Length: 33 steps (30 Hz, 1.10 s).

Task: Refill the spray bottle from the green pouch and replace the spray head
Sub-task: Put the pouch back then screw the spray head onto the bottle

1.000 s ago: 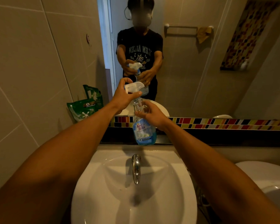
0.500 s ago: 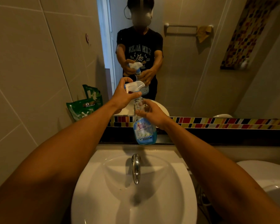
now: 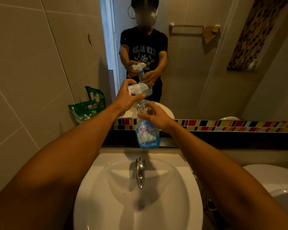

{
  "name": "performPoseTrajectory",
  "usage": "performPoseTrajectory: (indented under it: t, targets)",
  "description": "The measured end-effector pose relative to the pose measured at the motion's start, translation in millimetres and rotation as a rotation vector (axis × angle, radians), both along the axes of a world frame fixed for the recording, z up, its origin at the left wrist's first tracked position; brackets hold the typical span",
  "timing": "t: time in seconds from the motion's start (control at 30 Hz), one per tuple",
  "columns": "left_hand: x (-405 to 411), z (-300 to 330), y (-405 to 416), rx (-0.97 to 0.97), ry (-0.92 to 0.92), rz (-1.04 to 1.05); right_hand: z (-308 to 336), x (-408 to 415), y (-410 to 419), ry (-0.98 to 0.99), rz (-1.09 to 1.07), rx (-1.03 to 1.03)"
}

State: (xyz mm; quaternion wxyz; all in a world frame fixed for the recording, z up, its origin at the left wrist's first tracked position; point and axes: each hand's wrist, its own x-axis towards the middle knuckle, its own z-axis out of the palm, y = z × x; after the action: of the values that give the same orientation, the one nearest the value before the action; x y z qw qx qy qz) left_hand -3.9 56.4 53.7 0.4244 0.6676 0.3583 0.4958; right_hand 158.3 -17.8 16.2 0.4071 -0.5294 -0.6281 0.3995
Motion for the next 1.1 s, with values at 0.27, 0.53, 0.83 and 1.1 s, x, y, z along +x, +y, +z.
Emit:
performPoseTrajectory:
  t: [0.27, 0.53, 0.83, 1.1]
  targets:
    - [-1.7, -0.5, -1.0, -0.053, 0.038, -0.040, 0.8, 3.6, -3.7, 0.018, 0.014, -0.006]
    - [-4.4, 0.2, -0.4, -0.022, 0.017, -0.034, 0.0, 1.4, 0.2, 0.008, 0.013, -0.007]
    - [-1.8, 2.7, -3.8, -0.023, 0.054, -0.034, 0.4, 3.1, -2.3, 0.030, 0.025, -0.002]
    - [-4.8, 0.0, -0.8, -0.006, 0.074, -0.002, -2.4, 3.0, -1.6, 0.019, 0.026, -0.020]
